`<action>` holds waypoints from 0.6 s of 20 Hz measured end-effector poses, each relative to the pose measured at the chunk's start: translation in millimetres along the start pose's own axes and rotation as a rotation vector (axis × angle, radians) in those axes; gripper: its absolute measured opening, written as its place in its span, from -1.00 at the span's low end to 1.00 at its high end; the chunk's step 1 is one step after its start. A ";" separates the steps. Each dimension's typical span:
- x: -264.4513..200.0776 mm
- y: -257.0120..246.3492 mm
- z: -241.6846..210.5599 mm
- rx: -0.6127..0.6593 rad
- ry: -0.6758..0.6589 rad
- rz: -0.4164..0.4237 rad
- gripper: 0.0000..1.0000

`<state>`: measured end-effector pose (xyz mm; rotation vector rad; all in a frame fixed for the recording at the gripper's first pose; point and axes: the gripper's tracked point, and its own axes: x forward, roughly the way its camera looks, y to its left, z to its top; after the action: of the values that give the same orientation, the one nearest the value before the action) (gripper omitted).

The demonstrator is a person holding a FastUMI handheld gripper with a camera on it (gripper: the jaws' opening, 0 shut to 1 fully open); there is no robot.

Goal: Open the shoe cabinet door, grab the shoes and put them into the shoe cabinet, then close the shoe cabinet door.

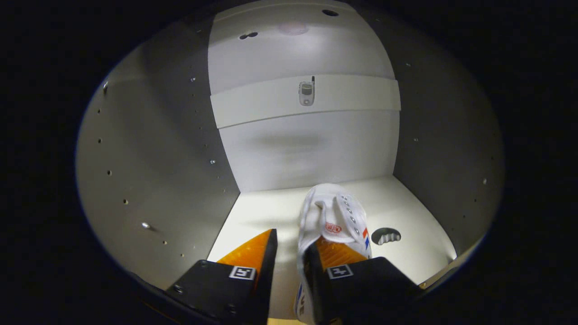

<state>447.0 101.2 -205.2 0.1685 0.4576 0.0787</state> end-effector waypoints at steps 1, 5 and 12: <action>-7.2 0.9 1.8 0.013 -0.002 0.005 0.16; -40.6 -4.6 10.5 -0.014 -0.046 -0.024 0.64; -126.9 -14.3 44.4 -0.119 -0.207 -0.077 0.97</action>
<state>353.8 66.4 -113.6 0.0407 0.2519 0.0128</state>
